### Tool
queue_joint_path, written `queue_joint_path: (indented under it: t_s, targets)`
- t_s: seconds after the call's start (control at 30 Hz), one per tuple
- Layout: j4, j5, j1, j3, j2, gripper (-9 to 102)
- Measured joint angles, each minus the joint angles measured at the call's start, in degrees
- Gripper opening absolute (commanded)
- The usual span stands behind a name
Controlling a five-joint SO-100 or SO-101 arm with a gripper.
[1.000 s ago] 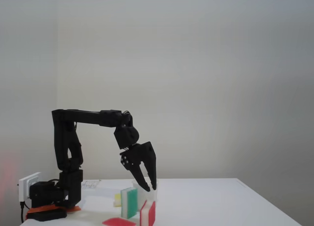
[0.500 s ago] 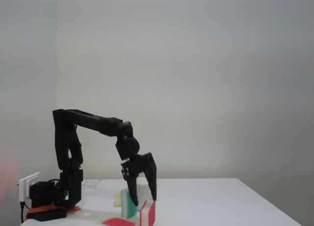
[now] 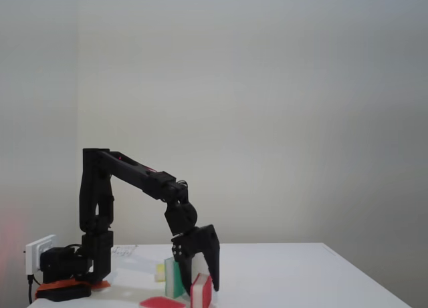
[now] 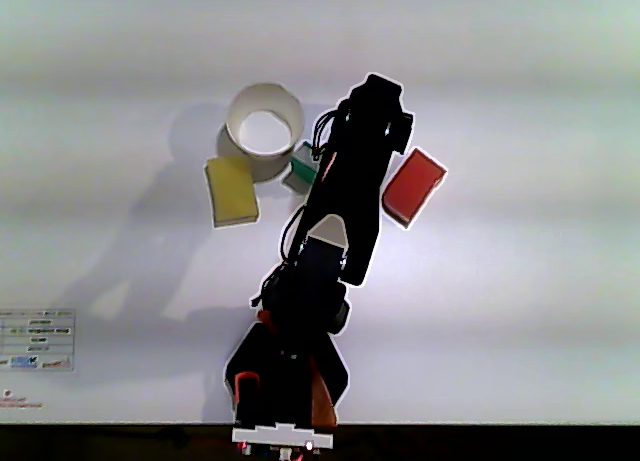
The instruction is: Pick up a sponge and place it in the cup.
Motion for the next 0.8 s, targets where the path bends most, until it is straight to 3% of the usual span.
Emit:
queue_joint_path:
  t_s: [0.13, 0.23, 0.6, 0.8]
  targets:
    - [-1.32, -0.09, 0.00, -0.09, -1.49, 16]
    - [-2.46, 0.18, 0.00, 0.00, -2.64, 4]
    - [-6.06, 4.31, 0.00, 0.35, -4.48, 0]
    - [-3.78, 4.75, 0.00, 0.26, -3.96, 0]
